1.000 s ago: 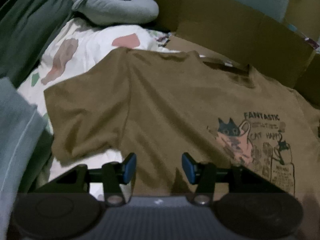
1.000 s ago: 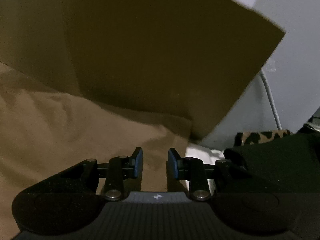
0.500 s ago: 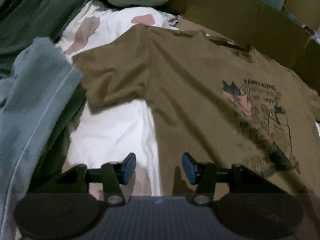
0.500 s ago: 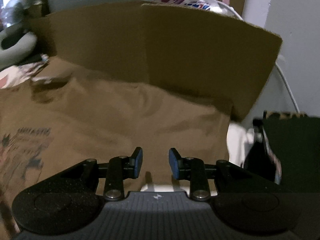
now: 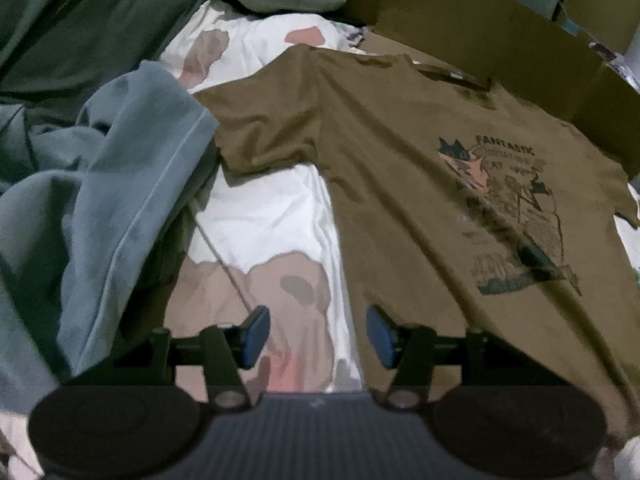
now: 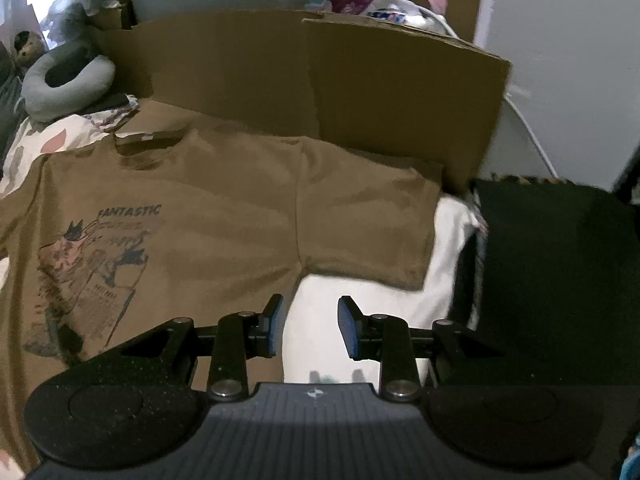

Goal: Fold clothes
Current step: 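Move both open grippers over the shirt toward its hem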

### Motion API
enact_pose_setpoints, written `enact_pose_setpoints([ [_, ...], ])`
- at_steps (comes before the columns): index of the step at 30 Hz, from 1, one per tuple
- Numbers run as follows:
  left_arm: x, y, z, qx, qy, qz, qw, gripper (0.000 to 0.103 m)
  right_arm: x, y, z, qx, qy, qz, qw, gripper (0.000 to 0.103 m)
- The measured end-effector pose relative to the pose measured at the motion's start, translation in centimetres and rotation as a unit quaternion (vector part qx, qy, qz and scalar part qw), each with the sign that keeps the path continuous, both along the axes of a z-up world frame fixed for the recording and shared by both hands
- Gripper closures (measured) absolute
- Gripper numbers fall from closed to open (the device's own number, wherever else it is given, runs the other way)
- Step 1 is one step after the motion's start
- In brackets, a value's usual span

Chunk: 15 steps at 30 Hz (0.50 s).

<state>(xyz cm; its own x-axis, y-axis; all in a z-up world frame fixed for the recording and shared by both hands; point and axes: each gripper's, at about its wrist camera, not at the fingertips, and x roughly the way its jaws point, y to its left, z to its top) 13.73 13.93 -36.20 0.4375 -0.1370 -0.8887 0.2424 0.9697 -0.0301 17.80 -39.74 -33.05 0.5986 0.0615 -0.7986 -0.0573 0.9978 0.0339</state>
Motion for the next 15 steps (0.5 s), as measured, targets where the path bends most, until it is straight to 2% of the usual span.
enact_pose_setpoints([
  [8, -2.9, 0.7, 0.0, -0.024, 0.015, 0.008, 0.9996, 0.045, -6.8, -1.6, 0.0, 0.006, 0.037, -0.001, 0.999, 0.067],
  [15, -4.9, 0.1, -1.4, -0.029, 0.036, -0.003, 0.9989, 0.045, -12.9, -3.0, -2.6, 0.008, 0.078, -0.016, 0.997, 0.067],
])
